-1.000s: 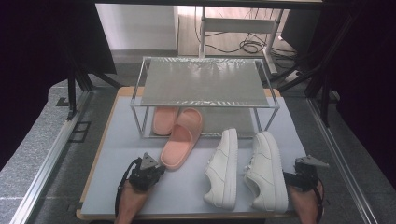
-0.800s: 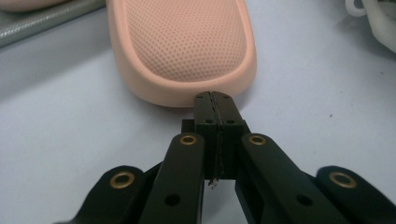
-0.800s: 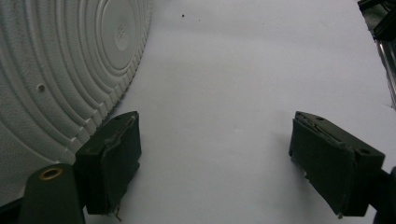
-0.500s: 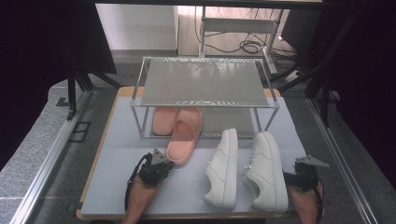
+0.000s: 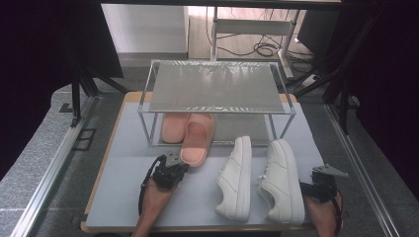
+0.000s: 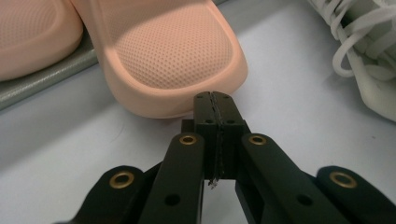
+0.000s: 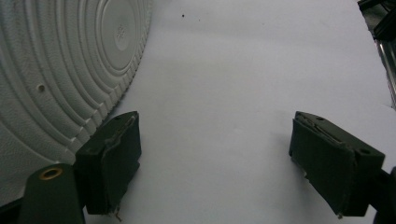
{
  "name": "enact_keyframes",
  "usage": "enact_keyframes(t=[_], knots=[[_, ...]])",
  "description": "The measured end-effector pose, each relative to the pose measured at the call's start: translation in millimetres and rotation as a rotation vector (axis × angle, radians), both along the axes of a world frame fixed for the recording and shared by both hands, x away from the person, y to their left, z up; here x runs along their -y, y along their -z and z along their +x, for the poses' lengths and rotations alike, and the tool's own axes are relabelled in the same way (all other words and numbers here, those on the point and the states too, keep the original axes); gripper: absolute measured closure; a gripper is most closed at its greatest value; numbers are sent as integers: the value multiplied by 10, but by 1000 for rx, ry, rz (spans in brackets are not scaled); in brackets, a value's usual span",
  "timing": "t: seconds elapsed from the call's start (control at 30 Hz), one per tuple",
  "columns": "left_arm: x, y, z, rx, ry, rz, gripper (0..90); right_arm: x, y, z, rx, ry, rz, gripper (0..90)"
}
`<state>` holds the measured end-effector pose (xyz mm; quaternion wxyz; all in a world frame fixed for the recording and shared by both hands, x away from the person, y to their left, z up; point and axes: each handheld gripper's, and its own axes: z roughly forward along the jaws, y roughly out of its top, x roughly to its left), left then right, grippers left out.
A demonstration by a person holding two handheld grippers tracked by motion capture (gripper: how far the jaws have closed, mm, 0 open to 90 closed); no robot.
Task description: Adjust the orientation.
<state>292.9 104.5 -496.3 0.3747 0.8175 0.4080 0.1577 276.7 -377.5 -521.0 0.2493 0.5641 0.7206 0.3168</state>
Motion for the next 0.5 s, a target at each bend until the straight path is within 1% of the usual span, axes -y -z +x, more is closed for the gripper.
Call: enact_keyframes(t=[0.13,0.27,0.37,0.5], knots=[[33,-5,87,1,-6,5,894,0,-1,-1,-1,-1,0,170],[42,2,135,-7,-16,0,894,1,-1,0,-1,-1,0,170],[42,8,199,-9,-25,-2,894,1,-1,-1,-1,-1,0,170],[38,15,241,-13,-27,-8,894,0,0,0,0,0,0,170]])
